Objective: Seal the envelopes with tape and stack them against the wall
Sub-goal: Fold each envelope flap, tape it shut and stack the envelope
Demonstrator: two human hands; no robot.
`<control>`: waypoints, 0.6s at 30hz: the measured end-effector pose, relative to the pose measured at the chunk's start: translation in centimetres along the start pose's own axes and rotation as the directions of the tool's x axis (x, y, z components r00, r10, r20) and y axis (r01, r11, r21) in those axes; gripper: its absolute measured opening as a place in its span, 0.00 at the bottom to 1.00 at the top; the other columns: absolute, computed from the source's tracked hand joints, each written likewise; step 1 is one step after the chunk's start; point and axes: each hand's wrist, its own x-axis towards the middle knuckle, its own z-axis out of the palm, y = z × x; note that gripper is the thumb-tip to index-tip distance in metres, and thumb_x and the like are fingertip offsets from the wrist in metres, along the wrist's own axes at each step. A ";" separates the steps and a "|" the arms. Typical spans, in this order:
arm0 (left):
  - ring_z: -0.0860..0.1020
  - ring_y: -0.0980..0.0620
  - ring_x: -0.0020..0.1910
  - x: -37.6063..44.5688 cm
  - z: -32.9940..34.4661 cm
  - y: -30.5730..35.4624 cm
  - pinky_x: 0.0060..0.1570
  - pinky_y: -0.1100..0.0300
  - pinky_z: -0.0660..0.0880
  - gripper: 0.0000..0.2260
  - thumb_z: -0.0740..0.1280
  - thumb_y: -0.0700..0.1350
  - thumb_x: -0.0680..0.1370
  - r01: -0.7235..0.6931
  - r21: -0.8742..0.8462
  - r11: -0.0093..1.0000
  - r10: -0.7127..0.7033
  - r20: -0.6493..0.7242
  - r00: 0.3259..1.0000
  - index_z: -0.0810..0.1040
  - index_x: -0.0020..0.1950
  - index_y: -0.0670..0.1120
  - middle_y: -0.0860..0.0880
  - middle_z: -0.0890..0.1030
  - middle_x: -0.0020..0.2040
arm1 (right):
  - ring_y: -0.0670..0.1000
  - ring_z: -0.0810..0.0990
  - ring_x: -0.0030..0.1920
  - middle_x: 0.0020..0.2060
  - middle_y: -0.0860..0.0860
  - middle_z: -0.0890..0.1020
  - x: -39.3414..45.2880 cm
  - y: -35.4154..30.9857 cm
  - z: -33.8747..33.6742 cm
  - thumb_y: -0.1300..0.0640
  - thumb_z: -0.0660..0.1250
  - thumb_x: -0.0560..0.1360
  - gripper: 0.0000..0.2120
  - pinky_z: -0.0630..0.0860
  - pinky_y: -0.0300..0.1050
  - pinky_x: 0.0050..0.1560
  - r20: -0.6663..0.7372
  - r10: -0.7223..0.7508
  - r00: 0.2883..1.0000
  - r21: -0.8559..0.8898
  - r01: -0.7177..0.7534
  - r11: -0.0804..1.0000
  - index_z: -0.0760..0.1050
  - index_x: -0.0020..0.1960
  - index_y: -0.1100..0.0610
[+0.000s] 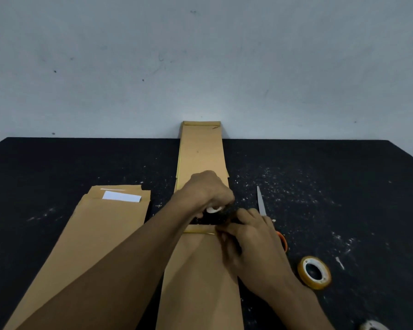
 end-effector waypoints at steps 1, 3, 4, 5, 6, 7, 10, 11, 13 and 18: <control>0.80 0.47 0.40 0.0 -0.1 0.1 0.36 0.59 0.78 0.10 0.72 0.48 0.75 -0.004 0.022 1.000 0.004 0.001 1.000 0.76 0.43 0.43 0.45 0.78 0.42 | 0.48 0.71 0.43 0.40 0.43 0.74 0.0 0.0 0.0 0.54 0.64 0.74 0.10 0.73 0.47 0.41 0.008 0.002 1.000 0.004 -0.002 1.000 0.84 0.48 0.48; 0.78 0.49 0.37 0.2 -0.2 0.3 0.36 0.60 0.77 0.12 0.74 0.51 0.75 -0.012 0.063 0.998 0.011 0.009 1.000 0.77 0.43 0.43 0.47 0.78 0.39 | 0.49 0.71 0.43 0.41 0.43 0.75 -0.1 0.0 0.0 0.54 0.63 0.74 0.11 0.73 0.48 0.42 0.020 0.006 1.000 0.019 -0.007 1.000 0.84 0.49 0.48; 0.77 0.50 0.35 0.3 -0.2 0.3 0.34 0.60 0.76 0.12 0.75 0.51 0.74 -0.010 0.069 0.998 0.009 0.013 1.000 0.78 0.41 0.44 0.48 0.79 0.37 | 0.48 0.71 0.44 0.42 0.43 0.76 -0.1 0.1 0.0 0.54 0.63 0.74 0.11 0.73 0.48 0.42 0.024 0.010 1.000 0.025 -0.011 1.000 0.84 0.49 0.48; 0.77 0.50 0.33 0.4 -0.3 0.3 0.31 0.61 0.74 0.12 0.75 0.50 0.73 -0.004 0.061 0.998 0.003 0.020 1.000 0.77 0.39 0.44 0.47 0.79 0.35 | 0.48 0.71 0.44 0.42 0.43 0.76 0.0 0.1 0.0 0.54 0.63 0.74 0.11 0.73 0.47 0.42 0.023 0.014 1.000 0.028 -0.014 1.000 0.84 0.49 0.48; 0.76 0.50 0.30 0.5 -0.3 0.2 0.28 0.62 0.72 0.12 0.75 0.48 0.73 0.007 0.052 0.999 -0.008 0.037 0.999 0.76 0.38 0.43 0.46 0.78 0.34 | 0.48 0.72 0.44 0.42 0.43 0.76 -0.1 0.1 0.0 0.54 0.63 0.74 0.11 0.72 0.46 0.42 0.018 0.017 1.000 0.030 -0.017 0.999 0.84 0.49 0.48; 0.75 0.50 0.29 0.6 -0.3 0.2 0.26 0.64 0.70 0.11 0.73 0.46 0.74 0.020 0.039 0.999 -0.023 0.065 0.998 0.76 0.38 0.43 0.45 0.78 0.33 | 0.48 0.72 0.44 0.42 0.43 0.76 -0.1 0.1 0.0 0.54 0.63 0.74 0.11 0.72 0.46 0.42 0.016 0.018 1.000 0.032 -0.018 0.999 0.84 0.49 0.48; 0.71 0.51 0.24 0.6 -0.5 -0.1 0.25 0.66 0.65 0.08 0.67 0.45 0.78 0.071 -0.015 0.997 -0.066 0.217 0.974 0.75 0.41 0.42 0.43 0.76 0.34 | 0.47 0.72 0.46 0.44 0.42 0.77 -0.1 0.2 0.1 0.53 0.62 0.75 0.12 0.72 0.46 0.44 0.038 0.021 0.999 0.045 -0.023 0.999 0.84 0.50 0.47; 0.70 0.51 0.25 0.6 -0.5 -0.3 0.25 0.65 0.65 0.09 0.66 0.47 0.78 0.089 -0.039 0.995 -0.077 0.250 0.965 0.75 0.43 0.42 0.43 0.76 0.35 | 0.47 0.73 0.46 0.44 0.42 0.77 -0.1 0.2 0.1 0.52 0.61 0.75 0.12 0.72 0.45 0.45 0.038 0.022 0.999 0.050 -0.024 0.998 0.84 0.51 0.46; 0.71 0.50 0.28 0.7 -0.8 -1.0 0.26 0.63 0.66 0.10 0.66 0.50 0.79 0.122 -0.122 0.985 -0.083 0.282 0.956 0.75 0.48 0.43 0.43 0.77 0.39 | 0.47 0.73 0.46 0.44 0.42 0.77 -0.1 0.3 0.2 0.52 0.61 0.75 0.13 0.72 0.45 0.44 0.020 0.022 1.000 0.047 -0.023 0.999 0.84 0.51 0.46; 0.73 0.50 0.29 -1.4 -1.5 -3.5 0.22 0.64 0.65 0.08 0.61 0.44 0.82 0.155 -0.636 0.756 0.107 0.353 0.930 0.78 0.52 0.43 0.42 0.79 0.38 | 0.46 0.74 0.45 0.44 0.41 0.76 -0.1 0.3 0.3 0.50 0.57 0.74 0.16 0.73 0.44 0.42 -0.010 -0.003 1.000 0.033 0.004 0.999 0.84 0.51 0.45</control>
